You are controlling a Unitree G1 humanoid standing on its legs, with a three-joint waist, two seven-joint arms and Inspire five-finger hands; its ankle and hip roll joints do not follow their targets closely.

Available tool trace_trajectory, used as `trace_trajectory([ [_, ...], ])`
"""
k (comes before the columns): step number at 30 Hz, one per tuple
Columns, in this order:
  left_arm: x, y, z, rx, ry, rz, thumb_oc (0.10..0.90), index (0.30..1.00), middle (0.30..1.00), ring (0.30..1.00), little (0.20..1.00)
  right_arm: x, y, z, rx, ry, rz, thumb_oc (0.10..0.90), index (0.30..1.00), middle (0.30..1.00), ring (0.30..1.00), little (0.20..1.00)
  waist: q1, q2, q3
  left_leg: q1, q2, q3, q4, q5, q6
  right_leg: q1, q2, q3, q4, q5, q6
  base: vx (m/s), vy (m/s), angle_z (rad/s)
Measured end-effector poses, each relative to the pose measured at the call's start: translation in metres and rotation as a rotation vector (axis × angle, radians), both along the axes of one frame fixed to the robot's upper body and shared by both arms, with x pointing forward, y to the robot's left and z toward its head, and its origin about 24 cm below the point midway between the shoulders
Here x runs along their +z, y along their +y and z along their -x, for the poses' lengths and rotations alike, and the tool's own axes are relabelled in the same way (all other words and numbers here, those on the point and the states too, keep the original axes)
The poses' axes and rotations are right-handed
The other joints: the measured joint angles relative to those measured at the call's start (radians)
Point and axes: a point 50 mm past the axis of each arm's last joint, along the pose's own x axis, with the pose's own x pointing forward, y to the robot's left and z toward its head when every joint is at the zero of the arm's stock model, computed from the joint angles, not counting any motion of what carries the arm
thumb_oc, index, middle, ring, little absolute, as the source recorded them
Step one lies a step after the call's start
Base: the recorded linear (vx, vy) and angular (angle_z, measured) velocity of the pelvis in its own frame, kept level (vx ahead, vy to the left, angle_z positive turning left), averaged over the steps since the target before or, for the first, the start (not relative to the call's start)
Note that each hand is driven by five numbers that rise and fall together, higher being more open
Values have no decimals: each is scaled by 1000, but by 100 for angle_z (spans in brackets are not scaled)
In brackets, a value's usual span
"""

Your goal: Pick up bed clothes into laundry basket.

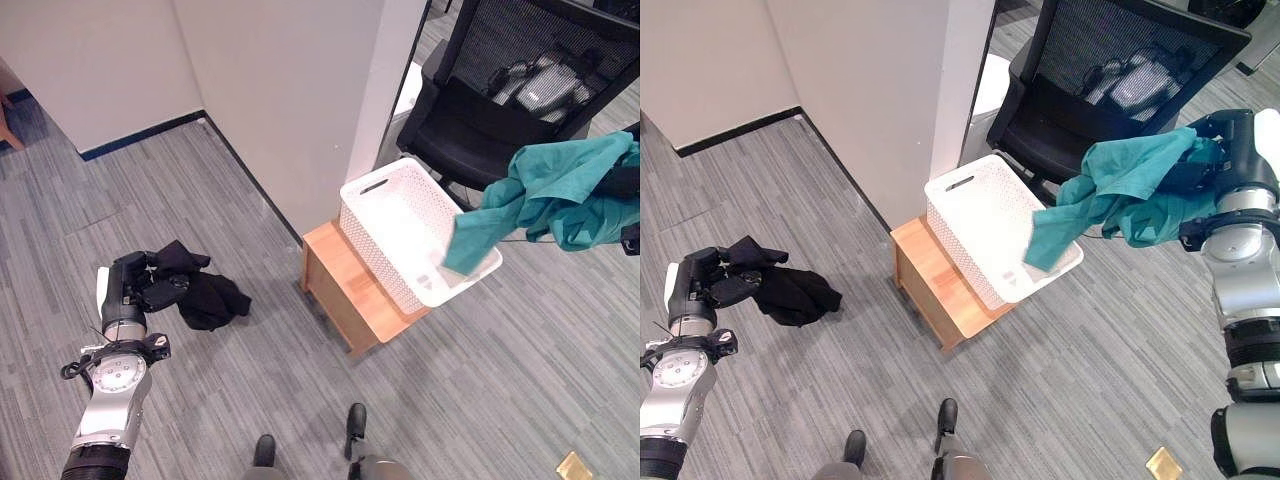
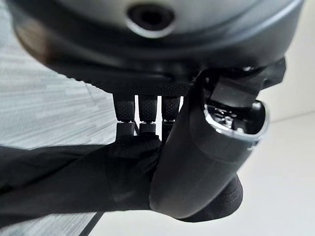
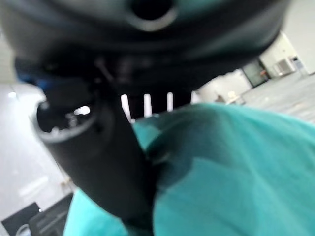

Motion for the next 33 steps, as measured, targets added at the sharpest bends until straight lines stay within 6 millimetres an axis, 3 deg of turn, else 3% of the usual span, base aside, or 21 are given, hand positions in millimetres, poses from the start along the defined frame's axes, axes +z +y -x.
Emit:
trace_trajectory([
  [10,-7,-7,0,-23,21,9,400,300,300,300,300,-1,-2,0,0,6,-13,400,300,300,300,300,23,-20,1,-17,-4,-7,1,1,-3,1,-16,-22,0,-3,3,31,-21,9],
  [14,-5,-8,3,-30,16,3,400,300,300,300,300,-8,-11,3,-38,27,-31,400,300,300,300,300,44,-50,-4,-53,-6,-11,3,1,-3,-28,-16,-24,0,-6,7,-17,-9,11],
  [17,-17,-5,17,-17,65,11,400,300,300,300,300,-16,-24,7,-94,54,-63,400,300,300,300,300,61,-66,-10,-97,-5,-25,8,5,-9,-63,-15,-33,0,-5,6,-50,-11,11],
  [23,-26,-2,26,-1,98,35,400,300,300,300,300,-30,-40,16,-167,92,-107,400,300,300,300,300,81,-63,-1,-187,-1,-67,17,24,-24,-123,-17,-78,0,-2,2,-39,-31,19],
  [33,-11,-7,10,-21,29,44,400,300,300,300,300,-25,-46,21,-201,32,-145,400,300,300,300,300,106,-47,66,-286,-7,-114,51,26,-28,-179,-27,-99,0,-1,0,-38,-12,15],
])
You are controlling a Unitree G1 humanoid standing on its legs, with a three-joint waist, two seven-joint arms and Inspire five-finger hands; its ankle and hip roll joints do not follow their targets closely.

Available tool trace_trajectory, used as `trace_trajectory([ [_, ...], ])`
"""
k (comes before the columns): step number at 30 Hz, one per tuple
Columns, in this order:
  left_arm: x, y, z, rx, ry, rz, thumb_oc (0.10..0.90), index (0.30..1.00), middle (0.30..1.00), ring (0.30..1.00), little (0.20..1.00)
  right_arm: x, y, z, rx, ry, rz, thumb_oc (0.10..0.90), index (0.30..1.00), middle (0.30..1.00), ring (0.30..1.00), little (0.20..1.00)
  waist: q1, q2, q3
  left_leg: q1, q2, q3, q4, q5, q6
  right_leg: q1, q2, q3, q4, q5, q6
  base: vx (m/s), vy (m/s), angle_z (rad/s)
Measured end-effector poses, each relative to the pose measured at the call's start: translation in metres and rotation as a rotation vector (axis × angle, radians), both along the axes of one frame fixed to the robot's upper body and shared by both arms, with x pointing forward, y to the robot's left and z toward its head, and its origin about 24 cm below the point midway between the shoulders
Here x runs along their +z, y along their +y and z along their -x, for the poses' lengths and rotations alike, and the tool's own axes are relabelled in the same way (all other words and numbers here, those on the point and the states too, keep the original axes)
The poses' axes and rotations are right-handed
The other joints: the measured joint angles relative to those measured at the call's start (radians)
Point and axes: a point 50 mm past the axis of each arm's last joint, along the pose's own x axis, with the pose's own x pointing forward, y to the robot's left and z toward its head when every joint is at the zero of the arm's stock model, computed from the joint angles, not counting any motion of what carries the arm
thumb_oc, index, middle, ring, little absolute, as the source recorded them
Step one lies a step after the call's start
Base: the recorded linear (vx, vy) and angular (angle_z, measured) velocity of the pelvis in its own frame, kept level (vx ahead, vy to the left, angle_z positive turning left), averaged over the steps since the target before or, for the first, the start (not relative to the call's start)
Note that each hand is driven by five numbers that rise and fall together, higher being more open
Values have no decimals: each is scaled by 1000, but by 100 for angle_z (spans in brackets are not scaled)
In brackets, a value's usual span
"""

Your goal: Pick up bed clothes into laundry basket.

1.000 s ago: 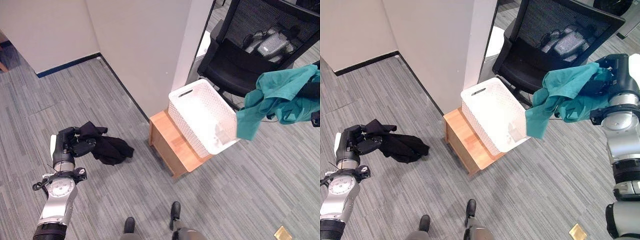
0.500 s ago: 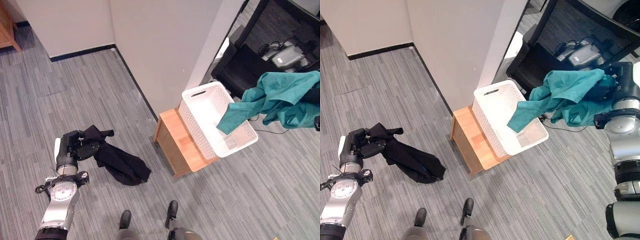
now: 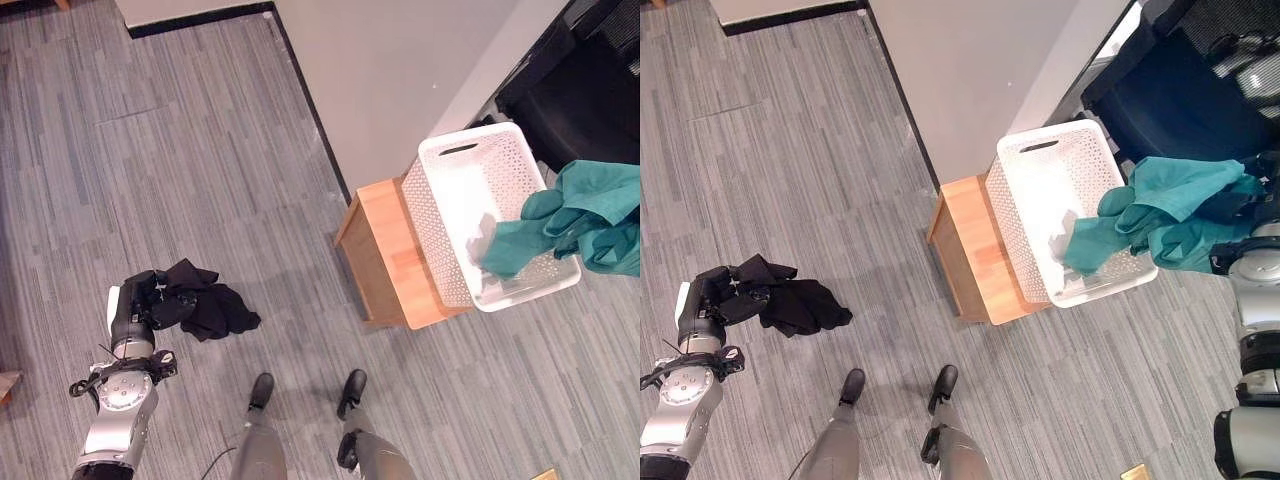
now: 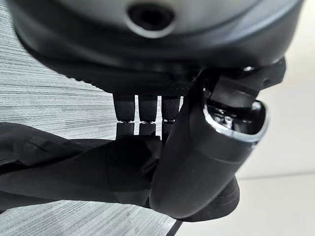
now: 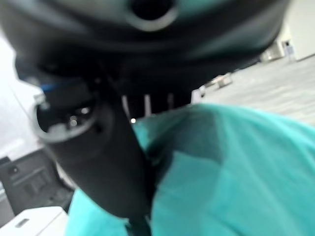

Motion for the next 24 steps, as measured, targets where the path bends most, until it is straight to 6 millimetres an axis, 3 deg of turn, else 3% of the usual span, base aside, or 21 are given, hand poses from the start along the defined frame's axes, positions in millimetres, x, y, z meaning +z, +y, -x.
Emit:
trace_trajectory([
  [1,3,-1,-3,-5,-15,3,400,300,300,300,300,1,0,0,-1,-4,-1,400,300,300,300,300,3,0,5,-23,0,-6,6,2,-3,-16,0,-8,0,0,0,-24,-15,18],
  [2,6,-2,-6,-8,-26,4,400,300,300,300,300,3,1,-1,1,-13,-2,800,900,900,900,900,3,-1,7,-35,-1,-7,8,2,-3,-26,-1,-9,0,0,0,-12,-15,15],
  [5,11,-7,-13,-28,-45,6,400,300,300,300,300,10,-1,-3,-13,-38,-15,800,900,900,900,900,4,-1,35,-64,-5,-14,24,6,-11,-35,-5,-17,0,0,0,-7,-17,14],
  [13,7,-5,-11,-14,-33,8,400,300,300,300,300,35,4,-6,-56,-155,21,800,900,900,900,900,-1,-1,36,-84,-32,0,75,3,-15,-31,-25,-3,0,3,-4,5,17,4],
  [15,9,-5,-13,-15,-39,8,400,300,300,300,300,42,5,-6,-66,-190,25,800,900,900,900,900,-7,-9,40,-146,-55,-2,194,-23,-36,-14,-60,11,1,11,-15,24,22,23],
  [16,10,-6,-13,-18,-48,7,400,300,300,300,300,49,4,-4,-79,-215,37,800,900,900,900,900,-7,-3,37,-146,-58,-3,133,-48,-11,-1,-68,36,1,10,-14,29,24,8],
  [17,10,-7,-12,-19,-49,7,400,300,300,300,300,55,4,-2,-80,-235,45,800,900,900,900,900,-3,16,34,-115,-40,9,35,28,5,6,-50,39,1,9,-12,55,26,-25],
  [18,10,-2,-10,-8,-41,-5,400,300,300,300,300,60,7,-1,-71,-261,61,800,900,900,900,900,10,18,38,-89,-32,31,12,81,24,17,-42,52,0,-12,11,34,15,-27],
  [24,11,-2,-11,4,-44,-4,400,300,300,300,300,78,9,4,-70,-311,100,800,900,900,900,900,-10,0,46,-14,-56,53,-23,88,30,67,-68,52,0,-21,24,27,17,-9],
])
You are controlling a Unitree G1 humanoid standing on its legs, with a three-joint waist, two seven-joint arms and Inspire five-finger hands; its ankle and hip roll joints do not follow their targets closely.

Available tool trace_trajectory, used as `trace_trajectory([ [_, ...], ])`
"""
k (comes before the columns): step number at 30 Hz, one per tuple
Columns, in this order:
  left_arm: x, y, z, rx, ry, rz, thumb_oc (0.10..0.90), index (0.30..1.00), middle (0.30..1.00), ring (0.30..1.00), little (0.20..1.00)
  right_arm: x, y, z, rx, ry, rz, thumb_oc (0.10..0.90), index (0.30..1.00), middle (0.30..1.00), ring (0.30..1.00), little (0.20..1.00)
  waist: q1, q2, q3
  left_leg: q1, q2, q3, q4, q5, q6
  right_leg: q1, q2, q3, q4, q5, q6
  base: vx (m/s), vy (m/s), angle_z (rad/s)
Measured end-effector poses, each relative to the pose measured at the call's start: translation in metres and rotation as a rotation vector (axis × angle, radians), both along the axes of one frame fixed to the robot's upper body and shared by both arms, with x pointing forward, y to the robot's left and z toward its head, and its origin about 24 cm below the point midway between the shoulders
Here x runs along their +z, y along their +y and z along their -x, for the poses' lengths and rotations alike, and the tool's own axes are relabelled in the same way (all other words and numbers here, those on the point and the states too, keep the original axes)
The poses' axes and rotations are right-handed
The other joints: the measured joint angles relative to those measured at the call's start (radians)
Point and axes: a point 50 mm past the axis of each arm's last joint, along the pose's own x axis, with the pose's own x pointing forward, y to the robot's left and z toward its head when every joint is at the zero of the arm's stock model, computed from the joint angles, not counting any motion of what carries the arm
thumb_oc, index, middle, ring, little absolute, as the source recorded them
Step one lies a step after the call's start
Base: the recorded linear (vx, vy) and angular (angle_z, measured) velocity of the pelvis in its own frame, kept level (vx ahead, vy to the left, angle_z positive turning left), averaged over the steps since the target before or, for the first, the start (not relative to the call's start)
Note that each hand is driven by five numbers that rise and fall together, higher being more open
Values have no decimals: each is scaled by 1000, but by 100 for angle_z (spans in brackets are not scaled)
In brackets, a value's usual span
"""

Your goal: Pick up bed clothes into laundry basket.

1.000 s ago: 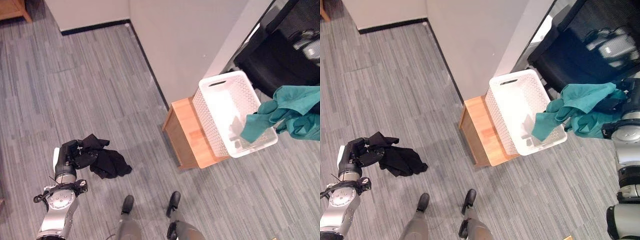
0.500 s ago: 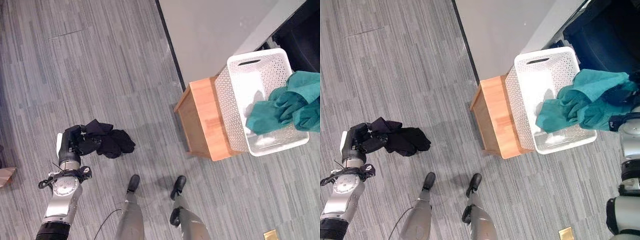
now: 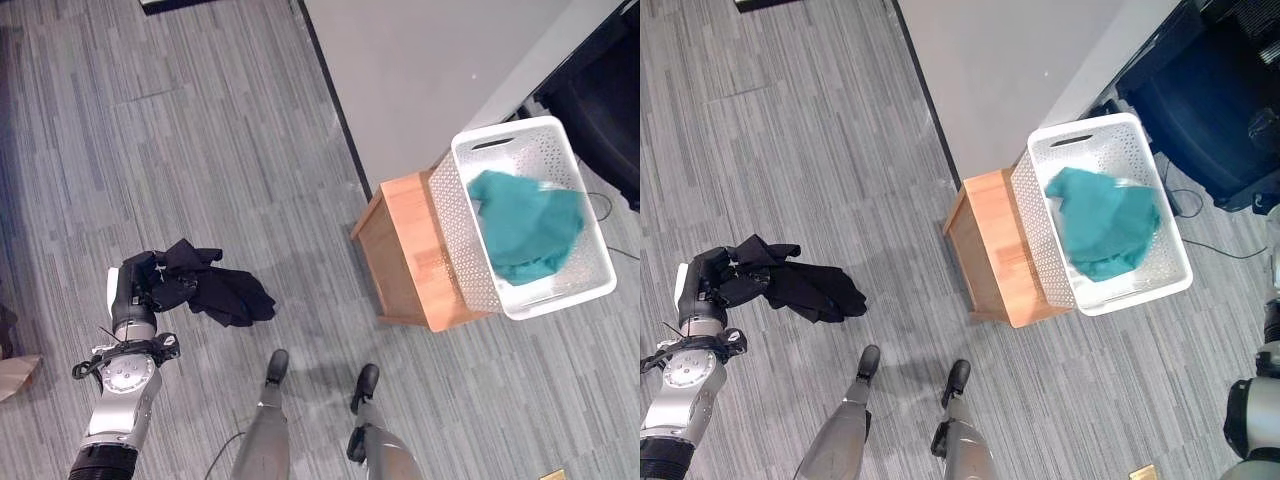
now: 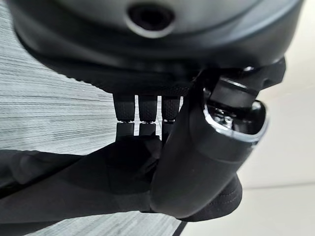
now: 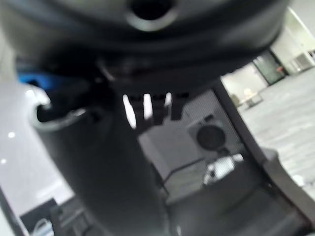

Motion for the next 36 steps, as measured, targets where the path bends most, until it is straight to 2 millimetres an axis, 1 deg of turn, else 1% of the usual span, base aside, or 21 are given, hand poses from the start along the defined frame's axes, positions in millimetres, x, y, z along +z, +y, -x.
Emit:
trace_trajectory([
  [2,-1,1,1,2,3,0,400,300,300,300,300,2,0,1,-2,-3,11,800,900,900,900,900,0,0,0,26,4,10,-9,0,0,17,7,12,0,-2,3,18,21,-17],
  [8,-1,6,5,25,6,4,400,300,300,300,300,17,4,13,1,-36,86,800,900,900,900,900,-55,1,-1,99,22,64,-30,-1,1,49,28,52,0,-3,4,9,26,-24],
  [10,0,11,7,42,-1,6,400,300,300,300,300,16,1,19,-24,-18,123,800,900,900,900,900,-65,2,-2,114,25,71,-34,-1,1,58,32,54,0,-3,4,9,44,-18],
  [11,2,16,9,62,-10,7,400,300,300,300,300,5,-8,34,-79,23,170,800,900,900,900,900,-94,9,-4,132,27,89,-34,-4,3,66,31,60,0,-3,4,12,46,-18],
  [13,2,27,17,110,-11,8,400,300,300,300,300,-7,-17,50,-127,60,203,800,900,900,900,900,-103,17,-12,161,27,113,-35,-15,10,83,33,84,1,-7,4,8,37,-39],
  [14,1,27,17,115,-11,11,400,300,300,300,300,-25,-27,57,-164,89,148,800,900,900,900,900,-121,30,-24,165,27,116,-35,-21,12,82,30,90,1,-7,4,15,55,-31],
  [15,1,27,18,117,-11,14,400,300,300,300,300,-31,-32,63,-183,47,100,800,900,900,900,900,-121,35,-39,166,27,116,-35,-24,13,84,29,90,1,-9,3,15,45,-16],
  [16,-3,25,19,129,-9,33,400,300,300,300,300,-78,-44,75,-273,69,-27,800,900,900,900,900,-134,36,-86,177,27,130,-35,-33,13,88,33,101,1,-13,4,8,26,-19],
  [18,-6,22,19,140,-8,49,400,300,300,300,300,-130,-50,86,-337,218,-126,800,900,900,900,900,-143,49,-114,202,29,141,-35,-41,14,104,39,117,1,-17,5,3,8,-23],
  [19,-7,22,20,145,-5,52,400,300,300,300,300,-149,-49,91,-349,274,-160,800,900,900,900,900,-147,57,-126,206,32,142,-35,-43,16,108,39,119,1,-19,5,-18,-11,-26],
  [20,-9,21,21,161,-2,58,400,300,300,300,300,-222,-37,103,-396,418,-306,800,900,900,900,900,-172,64,-166,220,34,164,-35,-47,17,110,40,136,1,-20,4,-38,-20,-30],
  [22,-8,16,19,144,-9,59,400,300,300,300,300,-293,-12,117,-408,661,-453,800,900,900,900,900,-192,89,-182,234,39,171,-35,-53,17,117,44,146,0,-22,6,-49,-16,-30],
  [23,1,8,15,106,-42,54,400,300,300,300,300,-341,16,133,-387,855,-541,800,900,900,900,900,-204,107,-183,235,41,185,-35,-53,17,109,46,160,0,-25,10,-29,-4,-27],
  [24,4,2,13,81,-55,50,400,300,300,300,300,-362,32,141,-356,948,-593,800,900,900,900,900,-208,126,-184,235,40,194,-36,-54,17,104,46,165,0,-22,6,-26,-2,-30],
  [26,8,-9,8,31,-69,53,400,300,300,300,300,-385,52,157,-315,1077,-618,800,900,900,900,900,-218,172,-190,236,39,198,-36,-54,19,102,43,166,-1,-19,6,-20,6,-16],
  [27,15,-21,5,-28,-100,40,400,300,300,300,300,-407,69,174,-268,1256,-603,800,900,900,900,900,-222,199,-200,241,40,210,-36,-58,22,102,45,171,-3,-18,5,-27,0,-16],
  [29,24,-31,2,-70,-137,30,400,300,300,300,300,-415,76,182,-249,1325,-628,800,900,900,900,900,-219,236,-221,249,41,221,-36,-59,22,103,48,185,-6,-16,3,-13,1,-18],
  [31,39,-41,-4,-132,-199,14,400,300,300,300,300,-419,79,186,-219,1394,-595,800,900,900,900,900,-221,244,-221,252,42,221,-37,-61,24,106,49,185,-6,-16,3,2,-2,-4],
  [32,53,-47,-10,-183,-244,3,400,300,300,300,300,-422,82,190,-187,1474,-537,800,900,900,900,900,-223,255,-226,253,44,221,-39,-67,31,107,49,184,-7,-18,0,0,0,0],
  [34,72,-49,-15,-249,-283,-42,400,300,300,300,300,-425,88,186,-107,1560,-451,800,900,900,900,900,-223,252,-224,254,47,220,-37,-67,31,108,51,176,-7,-18,0,0,0,0],
  [36,86,-48,-15,-281,-321,-76,400,300,300,300,300,-424,89,183,-86,1557,-457,800,900,900,900,900,-229,252,-223,255,47,219,-37,-67,30,110,50,173,-7,-17,2,-6,-20,1],
])
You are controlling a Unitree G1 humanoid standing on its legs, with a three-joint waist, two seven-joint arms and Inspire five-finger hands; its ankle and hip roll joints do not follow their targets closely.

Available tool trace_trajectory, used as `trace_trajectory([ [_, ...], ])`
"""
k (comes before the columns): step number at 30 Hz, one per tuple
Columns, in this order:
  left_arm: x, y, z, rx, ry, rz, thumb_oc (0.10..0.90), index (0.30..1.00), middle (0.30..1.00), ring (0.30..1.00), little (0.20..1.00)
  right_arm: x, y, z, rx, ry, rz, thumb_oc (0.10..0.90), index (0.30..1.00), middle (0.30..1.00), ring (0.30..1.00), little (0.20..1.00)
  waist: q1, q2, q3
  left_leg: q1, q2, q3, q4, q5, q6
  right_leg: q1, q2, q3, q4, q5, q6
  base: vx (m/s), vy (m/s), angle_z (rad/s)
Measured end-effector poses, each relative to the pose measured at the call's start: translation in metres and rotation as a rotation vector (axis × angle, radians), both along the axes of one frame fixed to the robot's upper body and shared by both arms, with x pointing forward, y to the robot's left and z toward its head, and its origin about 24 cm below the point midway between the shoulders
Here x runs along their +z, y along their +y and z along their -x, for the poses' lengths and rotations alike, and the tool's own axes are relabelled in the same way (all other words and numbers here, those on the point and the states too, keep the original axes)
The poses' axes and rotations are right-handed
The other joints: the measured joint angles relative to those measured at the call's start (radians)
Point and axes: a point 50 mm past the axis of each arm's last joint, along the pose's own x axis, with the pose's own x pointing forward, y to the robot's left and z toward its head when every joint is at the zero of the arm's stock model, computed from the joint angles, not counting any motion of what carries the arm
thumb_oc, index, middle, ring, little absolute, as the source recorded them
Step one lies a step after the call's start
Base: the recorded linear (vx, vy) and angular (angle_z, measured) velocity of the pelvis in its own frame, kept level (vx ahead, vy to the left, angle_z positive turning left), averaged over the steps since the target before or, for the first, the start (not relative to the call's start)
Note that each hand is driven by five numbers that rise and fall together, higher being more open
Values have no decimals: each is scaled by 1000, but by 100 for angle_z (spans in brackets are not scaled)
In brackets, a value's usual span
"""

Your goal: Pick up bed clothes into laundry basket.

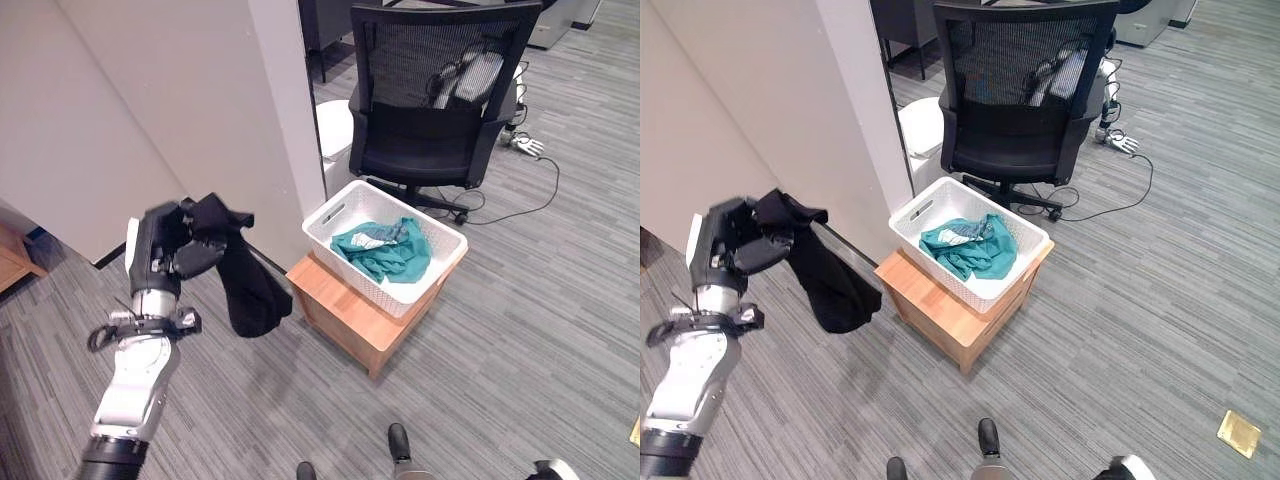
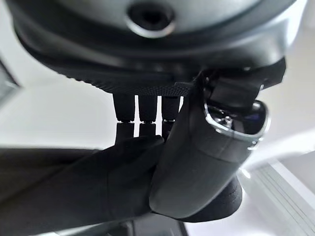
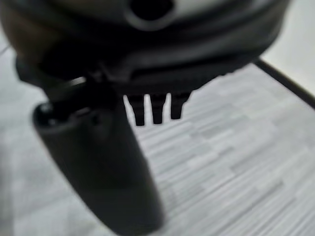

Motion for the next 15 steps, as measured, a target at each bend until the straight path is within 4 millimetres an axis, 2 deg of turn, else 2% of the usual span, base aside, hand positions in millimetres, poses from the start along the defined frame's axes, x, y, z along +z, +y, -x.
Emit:
trace_trajectory([
  [4,29,4,-7,-43,-65,-49,400,300,300,300,300,-3,2,5,36,44,-10,800,900,900,900,900,-6,4,0,8,6,0,1,7,-10,8,1,-11,0,0,2,-13,-54,3],
  [5,50,7,-11,-51,-109,-99,400,300,300,300,300,-4,5,6,36,47,-22,800,900,900,900,900,-5,3,1,8,8,0,1,7,-11,10,5,-13,0,0,1,-2,-56,2],
  [7,68,6,-15,-57,-164,-130,400,300,300,300,300,-6,7,8,38,50,-31,800,900,900,900,900,-6,4,0,11,11,0,1,8,-12,14,7,-16,0,0,1,13,-65,3],
  [9,101,3,-25,-40,-247,-212,400,300,300,300,300,-8,9,12,37,54,-41,800,900,900,900,900,-7,3,0,18,13,-1,2,8,-12,23,10,-21,0,0,0,12,-51,3],
  [10,110,2,-28,-21,-277,-227,400,300,300,300,300,-8,9,13,40,62,-42,800,900,900,900,900,-11,5,-1,22,14,-1,2,8,-12,27,10,-19,0,-4,3,1,-33,0],
  [13,149,-12,-57,66,-365,-310,400,300,300,300,300,-12,14,19,53,103,-56,800,900,900,900,900,-32,6,-1,33,15,-3,2,8,-13,42,10,-29,0,-17,9,-20,-42,8],
  [15,163,-26,-74,91,-389,-327,400,300,300,300,300,-14,18,16,55,98,-65,800,900,900,900,900,-43,8,-2,26,15,-3,2,8,-14,32,10,-28,0,-17,9,-48,-23,3],
])
